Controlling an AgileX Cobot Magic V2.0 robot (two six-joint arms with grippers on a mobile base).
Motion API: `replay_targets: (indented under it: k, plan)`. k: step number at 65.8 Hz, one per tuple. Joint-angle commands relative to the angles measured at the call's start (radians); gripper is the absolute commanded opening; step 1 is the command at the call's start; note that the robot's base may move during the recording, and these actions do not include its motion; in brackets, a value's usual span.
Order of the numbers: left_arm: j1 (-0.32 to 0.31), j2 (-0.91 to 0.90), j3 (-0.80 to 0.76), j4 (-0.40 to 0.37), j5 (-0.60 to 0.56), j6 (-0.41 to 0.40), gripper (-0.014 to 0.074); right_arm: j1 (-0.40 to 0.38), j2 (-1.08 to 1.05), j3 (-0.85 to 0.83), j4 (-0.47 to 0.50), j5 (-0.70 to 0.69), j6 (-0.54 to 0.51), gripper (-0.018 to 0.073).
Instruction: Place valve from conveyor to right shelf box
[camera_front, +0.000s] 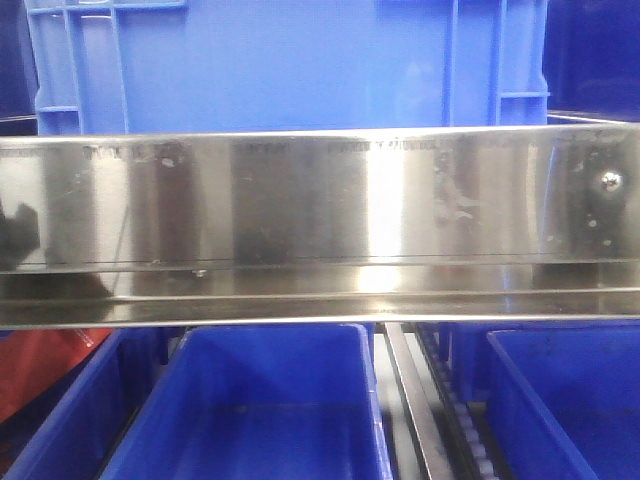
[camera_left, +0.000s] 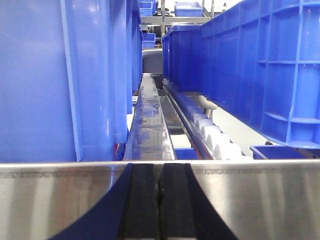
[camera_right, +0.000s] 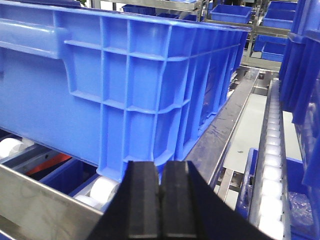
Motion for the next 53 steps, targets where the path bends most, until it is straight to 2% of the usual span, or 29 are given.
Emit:
replay_targets:
  k: [1, 53]
  plan:
    - [0.004, -0.006, -0.001, -0.007, -0.027, -0.004, -0.0111, -0.001, -0.005, 0.003, -0.008, -0.023, 0.003, -0.0162]
    - [0.004, -0.006, -0.001, -0.007, -0.027, -0.004, -0.0111, -0.009, -0.005, 0.003, -0.003, -0.023, 0.003, -0.0162]
